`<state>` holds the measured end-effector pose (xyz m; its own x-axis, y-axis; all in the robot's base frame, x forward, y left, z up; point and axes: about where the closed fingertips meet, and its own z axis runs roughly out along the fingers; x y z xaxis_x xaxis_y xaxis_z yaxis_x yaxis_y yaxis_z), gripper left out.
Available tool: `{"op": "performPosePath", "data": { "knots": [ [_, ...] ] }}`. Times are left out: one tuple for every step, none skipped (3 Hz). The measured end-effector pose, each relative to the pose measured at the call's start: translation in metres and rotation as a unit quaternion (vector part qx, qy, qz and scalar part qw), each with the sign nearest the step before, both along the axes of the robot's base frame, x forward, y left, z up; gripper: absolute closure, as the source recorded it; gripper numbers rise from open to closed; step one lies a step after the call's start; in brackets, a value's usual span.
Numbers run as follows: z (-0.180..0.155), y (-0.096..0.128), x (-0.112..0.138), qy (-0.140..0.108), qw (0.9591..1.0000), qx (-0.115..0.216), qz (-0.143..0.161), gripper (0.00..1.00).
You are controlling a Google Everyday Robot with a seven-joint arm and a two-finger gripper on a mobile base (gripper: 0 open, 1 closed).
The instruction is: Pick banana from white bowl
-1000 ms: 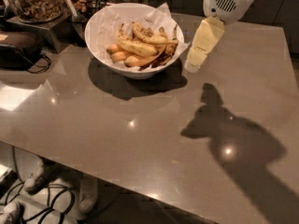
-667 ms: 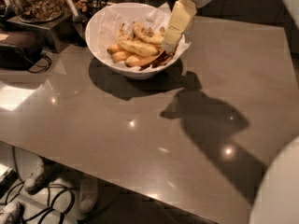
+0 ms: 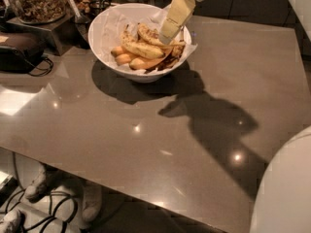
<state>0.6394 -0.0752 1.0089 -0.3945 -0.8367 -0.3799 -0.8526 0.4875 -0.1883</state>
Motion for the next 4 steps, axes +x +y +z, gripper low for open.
{"op": "performPosePath", "data": {
  "knots": [
    [0.008, 0.015, 0.018, -0.006, 0.9999, 0.015, -0.007, 0.10],
    [0.011, 0.028, 0.033, -0.008, 0.9998, 0.017, -0.006, 0.09],
    [0.010, 0.035, 0.046, -0.010, 0.9998, 0.013, -0.010, 0.10],
    [0.003, 0.038, 0.058, -0.007, 0.9998, 0.010, -0.019, 0.19]
  ]
}}
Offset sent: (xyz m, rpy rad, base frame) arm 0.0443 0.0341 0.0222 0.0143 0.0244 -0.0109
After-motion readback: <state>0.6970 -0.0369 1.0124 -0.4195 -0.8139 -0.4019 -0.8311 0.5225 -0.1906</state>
